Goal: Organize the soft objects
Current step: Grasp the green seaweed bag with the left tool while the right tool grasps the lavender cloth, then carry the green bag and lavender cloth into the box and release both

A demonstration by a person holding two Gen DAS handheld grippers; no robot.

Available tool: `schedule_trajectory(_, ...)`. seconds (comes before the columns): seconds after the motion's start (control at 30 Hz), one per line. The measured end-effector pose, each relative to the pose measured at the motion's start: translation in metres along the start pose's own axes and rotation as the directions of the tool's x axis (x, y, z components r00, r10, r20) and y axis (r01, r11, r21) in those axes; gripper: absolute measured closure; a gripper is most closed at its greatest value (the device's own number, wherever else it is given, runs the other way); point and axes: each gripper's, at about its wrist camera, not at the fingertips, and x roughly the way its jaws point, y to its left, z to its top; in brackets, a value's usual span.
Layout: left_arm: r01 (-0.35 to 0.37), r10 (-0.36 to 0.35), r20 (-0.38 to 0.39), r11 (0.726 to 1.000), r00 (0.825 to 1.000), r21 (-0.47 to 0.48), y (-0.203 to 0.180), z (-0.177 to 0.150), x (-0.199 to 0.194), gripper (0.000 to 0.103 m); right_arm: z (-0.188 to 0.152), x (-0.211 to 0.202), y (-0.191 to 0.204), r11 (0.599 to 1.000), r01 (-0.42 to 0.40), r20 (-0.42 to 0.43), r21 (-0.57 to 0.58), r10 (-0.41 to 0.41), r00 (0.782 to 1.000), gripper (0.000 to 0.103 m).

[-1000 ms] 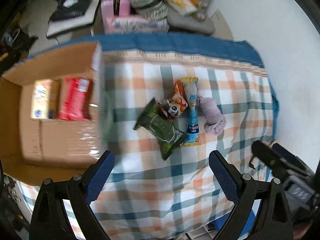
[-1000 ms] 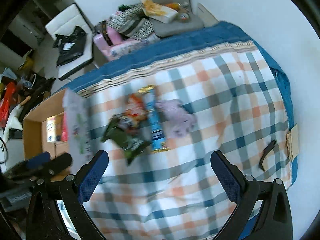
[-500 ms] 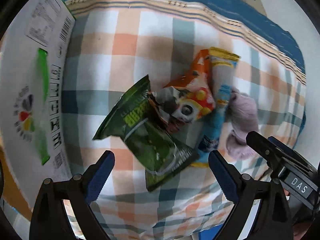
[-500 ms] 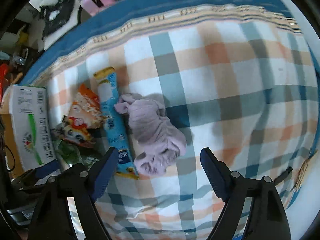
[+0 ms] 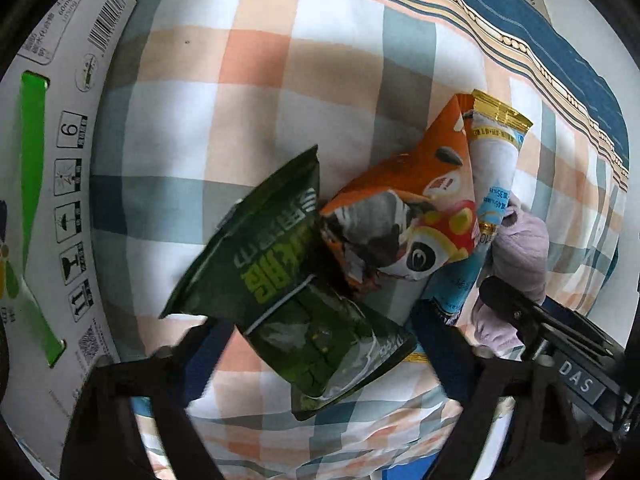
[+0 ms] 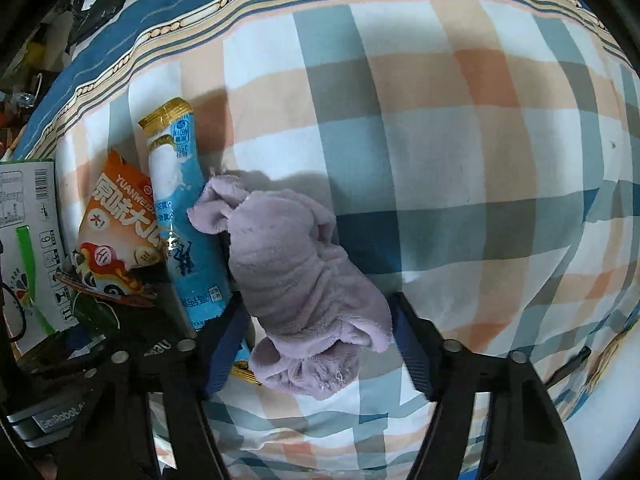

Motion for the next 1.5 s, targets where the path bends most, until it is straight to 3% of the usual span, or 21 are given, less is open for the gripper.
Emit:
schedule_trajectory(0.17, -0.017, 0.017, 0.009, 1.000, 1.000, 0.000, -0.006, 0.005, 0.010, 0.058, -0.004, 0.003, 0.002, 1.000, 0.013, 0.001, 0.004, -0.013, 1.000, 0.056)
schedule_trajectory(0.27, -0.019, 0.019, 0.023, 1.000, 1.000, 0.006, -0.003, 0.001, 0.008, 0.062, -0.006, 0.004, 0.010, 1.000, 0.024, 0.001, -0.003, -0.024, 1.000, 0.065)
schedule_trajectory(0.57, -0.034, 0.030, 0.071, 0.998, 0.997, 0.047, -0.003, -0.024, -0.007, 0.066, -0.026, -0.014, 0.022, 1.000, 0.025, 0.030, 0.017, -0.026, 0.999, 0.071)
schedule_trajectory(0.97, 0.002, -0.026, 0.164, 0.989, 0.986, 0.147, -0.006, -0.090, -0.052, 0.069, -0.103, -0.075, 0.047, 0.997, -0.071, 0.144, 0.008, 0.069, 0.987, 0.071)
schedule_trajectory(1.23, -0.007, -0.056, 0.280, 0.975, 0.958, 0.221, 0.018, -0.118, -0.129, 0.069, -0.152, -0.129, 0.078, 0.988, -0.148, 0.224, -0.040, 0.153, 0.962, 0.071)
schedule_trajectory(1.5, -0.098, 0.011, 0.413, 0.977, 0.911, 0.190, 0.111, -0.133, -0.206, 0.069, -0.200, -0.163, 0.190, 0.962, -0.235, 0.263, -0.142, 0.266, 0.928, 0.071)
